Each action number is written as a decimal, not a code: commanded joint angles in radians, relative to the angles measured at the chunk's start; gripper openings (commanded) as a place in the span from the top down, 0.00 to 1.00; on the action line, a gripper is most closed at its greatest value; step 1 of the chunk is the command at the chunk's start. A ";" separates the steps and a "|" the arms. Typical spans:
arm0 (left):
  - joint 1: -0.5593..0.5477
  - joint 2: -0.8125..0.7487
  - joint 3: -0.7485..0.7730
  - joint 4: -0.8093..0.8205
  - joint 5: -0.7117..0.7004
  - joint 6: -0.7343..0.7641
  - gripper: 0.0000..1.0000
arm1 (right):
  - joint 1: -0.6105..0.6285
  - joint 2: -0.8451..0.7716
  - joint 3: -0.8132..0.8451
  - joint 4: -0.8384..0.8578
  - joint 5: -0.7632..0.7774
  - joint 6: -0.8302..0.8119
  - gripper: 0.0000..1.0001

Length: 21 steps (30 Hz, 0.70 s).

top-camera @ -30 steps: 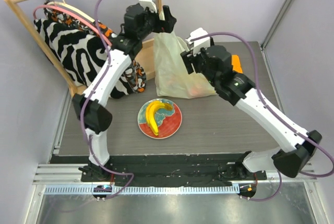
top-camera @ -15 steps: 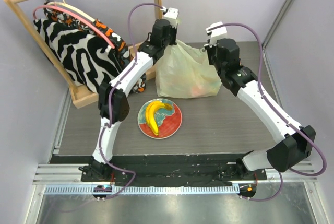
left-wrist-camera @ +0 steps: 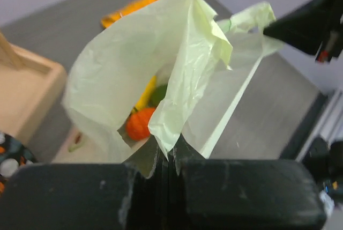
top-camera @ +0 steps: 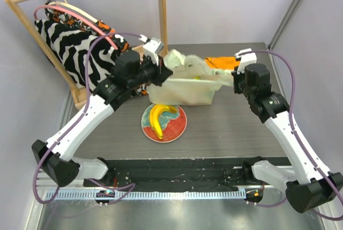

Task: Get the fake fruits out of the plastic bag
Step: Adjust the plastic bag at the center of the board.

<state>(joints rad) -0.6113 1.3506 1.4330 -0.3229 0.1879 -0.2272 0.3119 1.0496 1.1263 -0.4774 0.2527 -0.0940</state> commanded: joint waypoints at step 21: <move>-0.028 -0.102 -0.275 -0.025 0.004 -0.038 1.00 | 0.146 0.309 0.397 -0.225 -0.851 0.030 0.74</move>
<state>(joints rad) -0.6411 1.3098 1.1252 -0.3786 0.2180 -0.2527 0.3824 1.2320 1.5417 -0.7155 -0.5049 -0.0803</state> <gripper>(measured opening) 0.014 0.285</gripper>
